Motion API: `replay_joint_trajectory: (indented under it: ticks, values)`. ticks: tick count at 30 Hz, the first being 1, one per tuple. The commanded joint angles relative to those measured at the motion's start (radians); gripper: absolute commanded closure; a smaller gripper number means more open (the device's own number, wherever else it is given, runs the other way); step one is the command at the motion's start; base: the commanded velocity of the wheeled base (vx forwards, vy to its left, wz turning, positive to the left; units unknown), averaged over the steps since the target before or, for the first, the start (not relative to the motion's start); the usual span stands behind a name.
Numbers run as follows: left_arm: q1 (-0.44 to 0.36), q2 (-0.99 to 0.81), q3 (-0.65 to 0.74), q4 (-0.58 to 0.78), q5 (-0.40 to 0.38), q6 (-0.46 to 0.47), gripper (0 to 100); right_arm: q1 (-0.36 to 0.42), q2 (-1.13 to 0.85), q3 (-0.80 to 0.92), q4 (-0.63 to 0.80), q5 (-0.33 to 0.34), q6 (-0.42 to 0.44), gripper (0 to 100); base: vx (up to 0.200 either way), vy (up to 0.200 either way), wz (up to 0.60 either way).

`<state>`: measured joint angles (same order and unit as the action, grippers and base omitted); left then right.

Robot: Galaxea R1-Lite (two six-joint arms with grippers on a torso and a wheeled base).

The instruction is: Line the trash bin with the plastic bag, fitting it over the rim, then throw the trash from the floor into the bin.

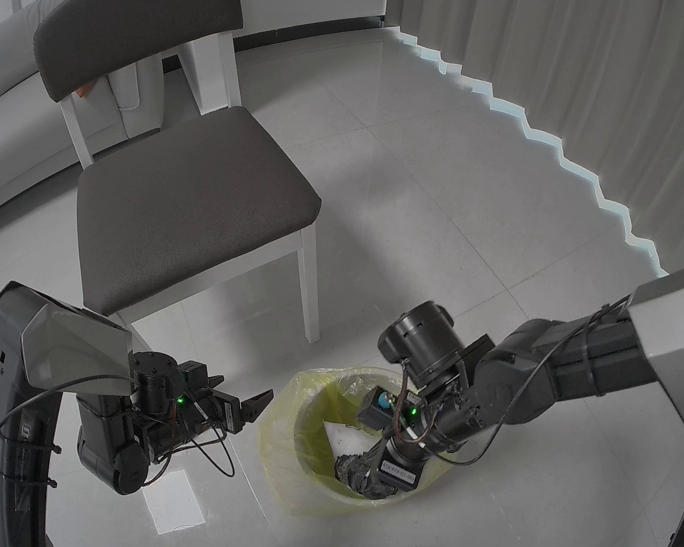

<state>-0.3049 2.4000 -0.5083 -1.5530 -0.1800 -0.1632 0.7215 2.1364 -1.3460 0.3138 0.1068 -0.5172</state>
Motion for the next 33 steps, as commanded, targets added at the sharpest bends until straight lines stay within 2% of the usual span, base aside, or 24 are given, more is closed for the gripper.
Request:
replay_joint_trajectory:
  ticks: [1,4,12,19,23,27,28,29,33]
  values:
    - [0.0,0.004,-0.003,-0.018,-0.003,-0.001,0,0.033,0.05,0.011,0.001,-0.001,-0.001,100,0.0,0.0,0.0]
    - [-0.002,0.008,-0.006,-0.018,-0.003,-0.001,0,0.018,0.059,-0.013,-0.002,0.001,0.0,100,0.0,0.0,0.0]
    - [-0.01,0.014,-0.006,-0.018,0.002,-0.006,0,-0.128,0.186,-0.159,-0.001,0.025,0.0,100,0.0,0.0,0.0]
    - [-0.013,0.031,-0.015,-0.018,0.001,-0.006,0,-0.228,0.218,-0.15,-0.004,0.025,-0.004,100,0.0,0.0,0.0]
    - [-0.019,0.047,-0.015,-0.018,0.001,-0.009,0,-0.217,0.214,-0.154,-0.004,0.031,-0.003,100,0.0,0.0,0.0]
    - [-0.019,0.051,-0.012,-0.018,0.001,-0.009,0,-0.131,0.22,-0.176,-0.007,0.036,0.0,100,0.0,0.0,0.0]
    - [-0.019,0.051,-0.012,-0.018,0.001,-0.009,0,-0.131,0.22,-0.176,-0.007,0.036,0.0,100,0.0,0.0,0.0]
    - [-0.019,0.05,-0.01,-0.018,0.001,-0.009,0,-0.093,0.224,-0.191,-0.009,0.039,0.0,100,0.0,0.0,0.0]
    - [-0.019,0.048,-0.004,-0.018,0.001,-0.009,0,-0.051,0.301,-0.274,-0.018,0.037,0.011,100,0.0,0.0,0.0]
